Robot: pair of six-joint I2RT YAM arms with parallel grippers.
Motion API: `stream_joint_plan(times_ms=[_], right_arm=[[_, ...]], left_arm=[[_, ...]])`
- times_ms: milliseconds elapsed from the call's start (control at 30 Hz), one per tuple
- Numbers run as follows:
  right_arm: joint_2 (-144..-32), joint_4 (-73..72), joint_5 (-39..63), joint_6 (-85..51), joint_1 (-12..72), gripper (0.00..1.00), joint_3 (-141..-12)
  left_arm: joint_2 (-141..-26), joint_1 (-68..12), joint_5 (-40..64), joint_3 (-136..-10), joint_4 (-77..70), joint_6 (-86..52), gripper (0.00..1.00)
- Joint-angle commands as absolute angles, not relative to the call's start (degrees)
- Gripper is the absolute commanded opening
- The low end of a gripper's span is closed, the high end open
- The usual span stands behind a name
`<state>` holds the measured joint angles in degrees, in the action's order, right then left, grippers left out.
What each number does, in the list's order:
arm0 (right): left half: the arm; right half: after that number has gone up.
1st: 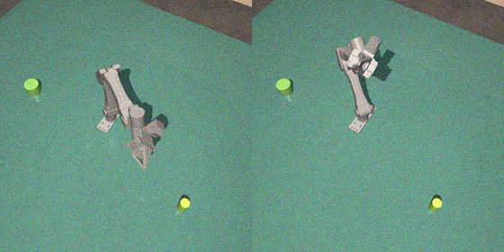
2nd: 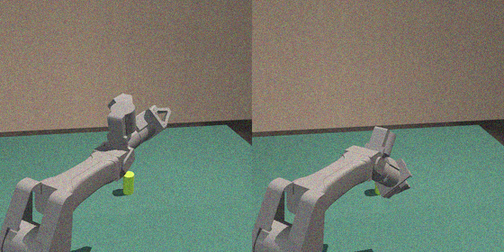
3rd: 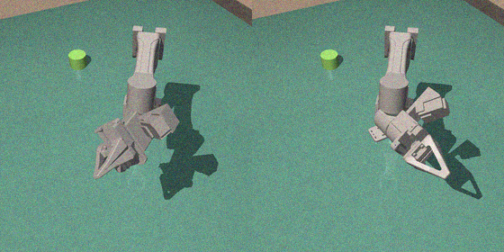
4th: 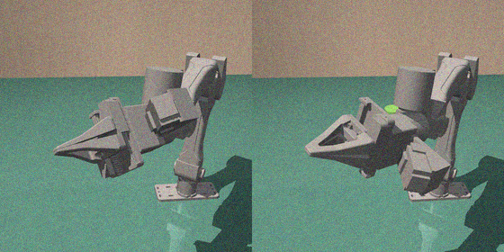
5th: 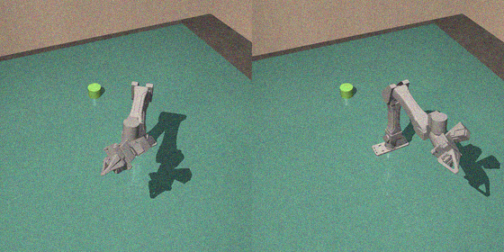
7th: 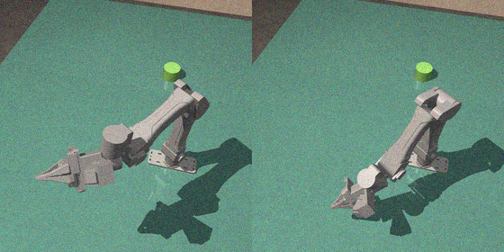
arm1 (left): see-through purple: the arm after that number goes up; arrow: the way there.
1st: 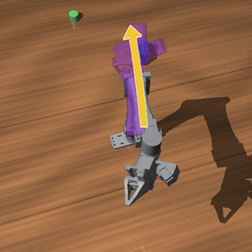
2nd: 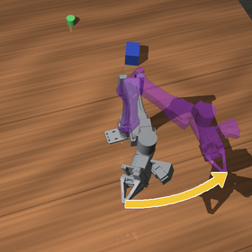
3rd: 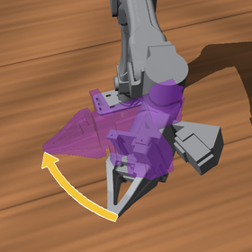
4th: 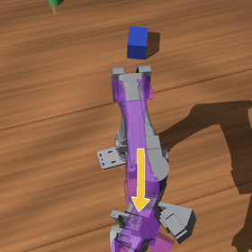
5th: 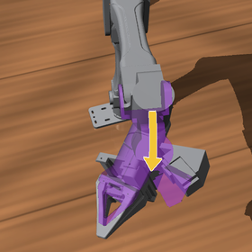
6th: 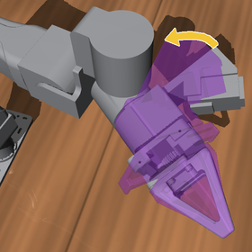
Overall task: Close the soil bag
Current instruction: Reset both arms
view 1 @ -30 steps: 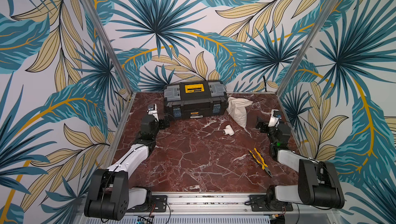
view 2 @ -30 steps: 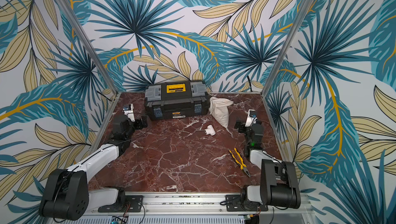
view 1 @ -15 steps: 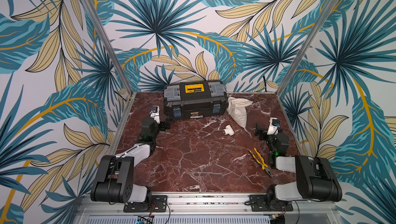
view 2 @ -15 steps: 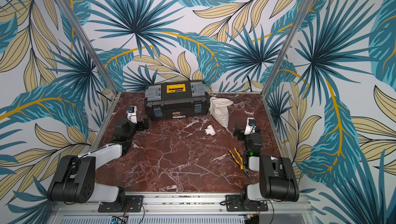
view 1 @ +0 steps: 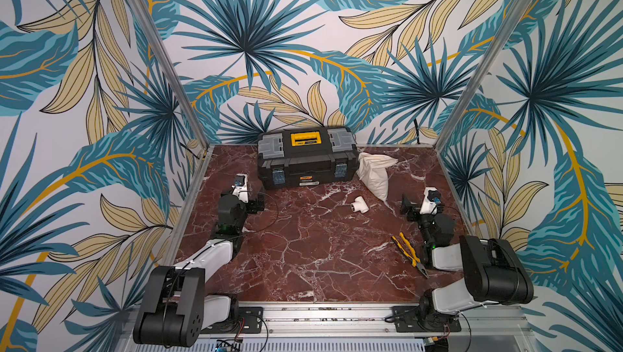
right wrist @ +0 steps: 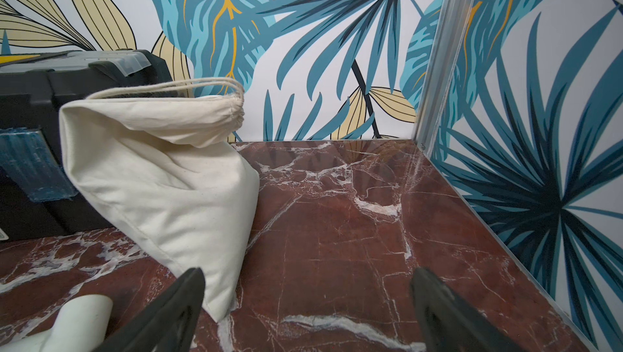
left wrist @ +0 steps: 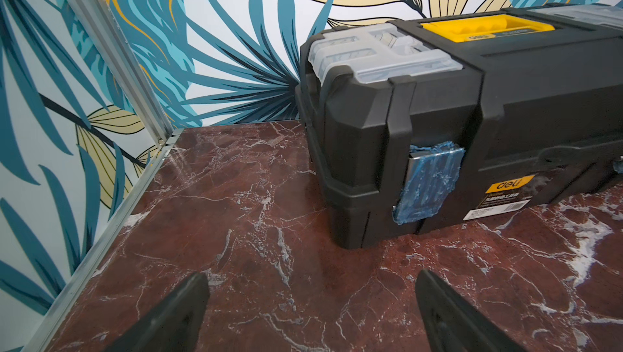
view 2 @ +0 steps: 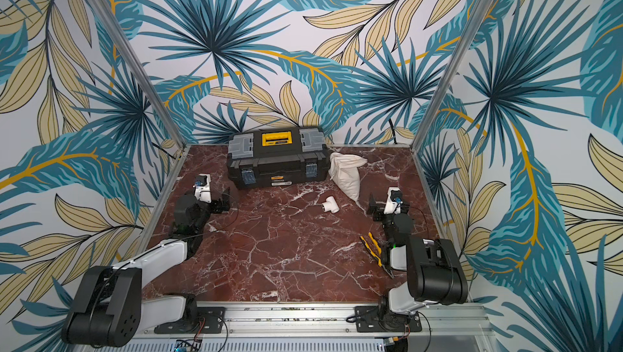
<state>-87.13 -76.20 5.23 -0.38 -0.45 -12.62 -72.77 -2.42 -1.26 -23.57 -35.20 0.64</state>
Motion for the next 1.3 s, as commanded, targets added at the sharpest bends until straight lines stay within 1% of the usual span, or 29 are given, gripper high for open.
stream_joint_plan(times_ms=[0, 100, 200, 267, 300, 367, 433, 500, 667, 1167, 1267], right_arm=[[-87.4, -78.2, 5.8, 0.2, -0.8, 0.99, -12.0], [-87.4, -78.1, 5.8, 0.2, -0.8, 0.99, -12.0], [-87.4, -78.0, 5.8, 0.1, -0.8, 0.99, -12.1], [-87.3, -77.7, 5.5, 0.1, -0.7, 0.99, -12.2], [-87.3, -77.5, 5.5, 0.1, -0.8, 0.99, -12.3], [-87.4, -77.3, 5.4, 0.0, -0.8, 0.99, -12.4], [-87.4, -77.1, 5.3, 0.0, -0.8, 0.99, -12.5], [-87.5, -76.9, 4.3, -0.4, -0.8, 0.99, -12.7], [-87.3, -76.9, 4.1, -0.4, -0.8, 0.99, -12.7], [-87.2, -77.2, 3.8, -0.5, -0.8, 0.99, -12.5], [-83.0, -71.9, 3.2, -0.6, -0.7, 0.99, -13.6]], left_arm=[[-75.4, -2.0, -1.5, -20.0, -42.3, 2.1, 1.00], [-80.8, -2.0, -0.7, -16.4, -57.0, 4.2, 1.00], [-86.6, -1.9, 0.0, -14.4, -65.0, 4.4, 1.00], [-91.8, -2.0, 0.3, -13.3, -74.0, 4.6, 1.00], [-91.4, -1.9, -0.7, -13.2, -73.1, 4.1, 1.00], [-88.6, -1.9, -1.8, -15.8, -64.0, 3.9, 1.00], [-89.4, -1.9, -3.5, -20.5, -56.9, 3.4, 1.00], [-89.3, -2.0, -3.7, -21.6, -54.4, 3.4, 1.00], [-89.5, -1.9, -3.6, -21.0, -56.0, 3.6, 1.00], [-89.6, -2.1, -2.1, -21.7, -54.7, 4.2, 1.00], [-89.6, -2.1, -2.2, -21.5, -54.9, 4.2, 1.00]])
